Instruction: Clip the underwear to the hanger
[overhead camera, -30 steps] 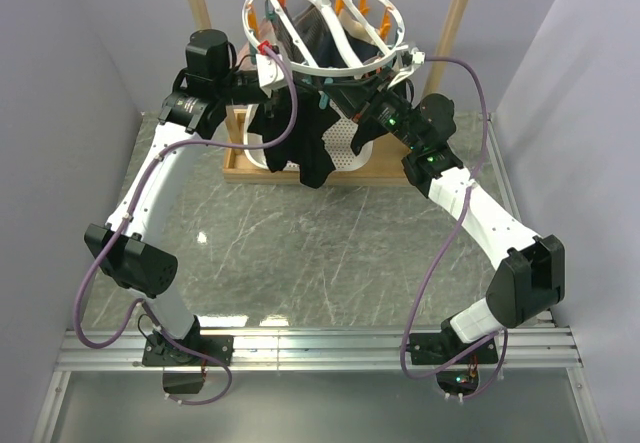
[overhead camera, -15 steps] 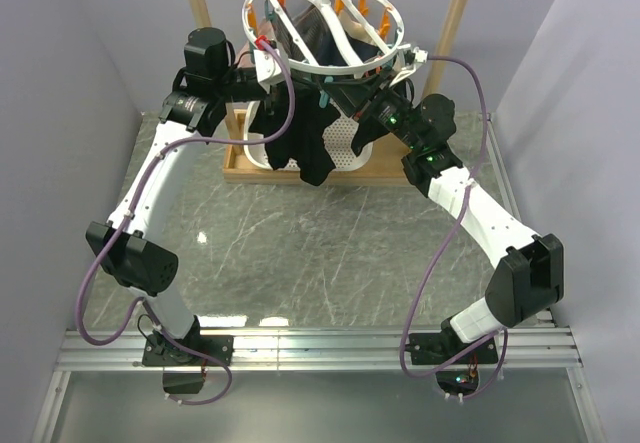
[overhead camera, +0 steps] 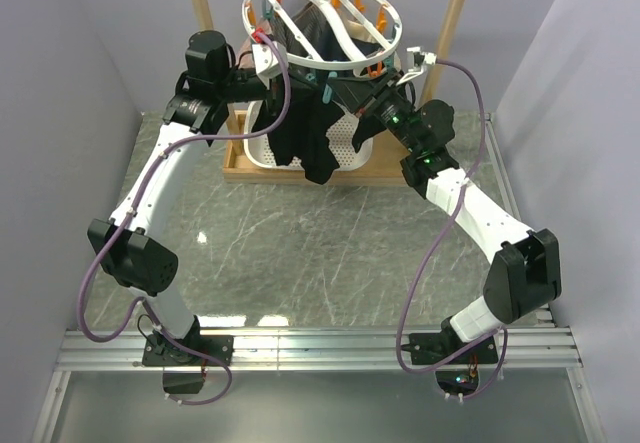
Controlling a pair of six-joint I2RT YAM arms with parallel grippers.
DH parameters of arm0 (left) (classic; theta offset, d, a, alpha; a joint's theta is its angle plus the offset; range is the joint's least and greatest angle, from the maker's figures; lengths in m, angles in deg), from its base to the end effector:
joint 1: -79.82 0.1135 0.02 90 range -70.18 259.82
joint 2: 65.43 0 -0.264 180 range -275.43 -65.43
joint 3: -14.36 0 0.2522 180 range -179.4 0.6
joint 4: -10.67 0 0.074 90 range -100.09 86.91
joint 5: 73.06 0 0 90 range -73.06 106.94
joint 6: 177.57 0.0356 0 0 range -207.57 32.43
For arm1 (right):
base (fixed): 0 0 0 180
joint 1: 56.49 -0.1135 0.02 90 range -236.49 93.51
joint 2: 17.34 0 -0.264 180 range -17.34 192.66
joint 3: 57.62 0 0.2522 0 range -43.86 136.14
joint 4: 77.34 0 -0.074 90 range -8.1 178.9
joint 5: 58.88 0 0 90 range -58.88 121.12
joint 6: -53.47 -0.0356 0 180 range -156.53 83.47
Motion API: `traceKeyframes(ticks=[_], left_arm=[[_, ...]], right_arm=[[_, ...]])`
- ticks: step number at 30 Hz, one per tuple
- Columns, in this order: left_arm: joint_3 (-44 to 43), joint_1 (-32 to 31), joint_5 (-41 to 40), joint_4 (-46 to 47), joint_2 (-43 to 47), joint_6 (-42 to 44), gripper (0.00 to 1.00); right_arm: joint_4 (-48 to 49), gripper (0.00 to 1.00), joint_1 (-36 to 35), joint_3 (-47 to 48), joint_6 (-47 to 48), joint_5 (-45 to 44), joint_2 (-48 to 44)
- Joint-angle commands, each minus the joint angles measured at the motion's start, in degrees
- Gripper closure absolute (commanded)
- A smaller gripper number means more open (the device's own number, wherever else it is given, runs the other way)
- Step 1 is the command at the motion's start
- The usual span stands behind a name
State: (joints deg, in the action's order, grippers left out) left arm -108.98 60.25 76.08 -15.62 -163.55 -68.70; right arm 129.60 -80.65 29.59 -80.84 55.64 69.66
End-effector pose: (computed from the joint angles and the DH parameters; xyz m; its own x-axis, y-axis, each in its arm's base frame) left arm 0.3456 -0.1553 0.4806 0.3005 0.0693 -0.9513 0.9335 0.1833 0.3082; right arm 0.3161 0.1580 0.4266 -0.1976 0.6079 -0.7690 -0.7984 0.3554 0.4861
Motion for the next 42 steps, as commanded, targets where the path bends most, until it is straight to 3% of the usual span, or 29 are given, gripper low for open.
traceKeyframes(ticks=[1,11,15,30,42], left_arm=[[0.24,0.15,2.04,3.92,2.06,-4.36,1.00],[-1.07,0.76,2.83,9.45,0.04,-15.08,1.00],[-1.60,0.85,3.27,12.09,-1.19,-23.77,1.00],[6.22,0.68,-4.37,22.90,1.53,-42.32,1.00],[8.68,0.50,-8.07,27.65,2.06,-51.21,1.00]], right_arm=[[4.55,0.99,-0.71,-1.91,-3.58,3.88,0.01],[6.66,0.99,-0.89,-3.14,-3.50,3.09,0.45],[7.19,0.99,-0.97,-2.70,-4.46,2.29,0.71],[6.67,1.00,-1.15,-2.00,-9.03,0.10,0.89],[6.40,1.00,-1.68,-1.82,-10.71,-0.87,1.24]])
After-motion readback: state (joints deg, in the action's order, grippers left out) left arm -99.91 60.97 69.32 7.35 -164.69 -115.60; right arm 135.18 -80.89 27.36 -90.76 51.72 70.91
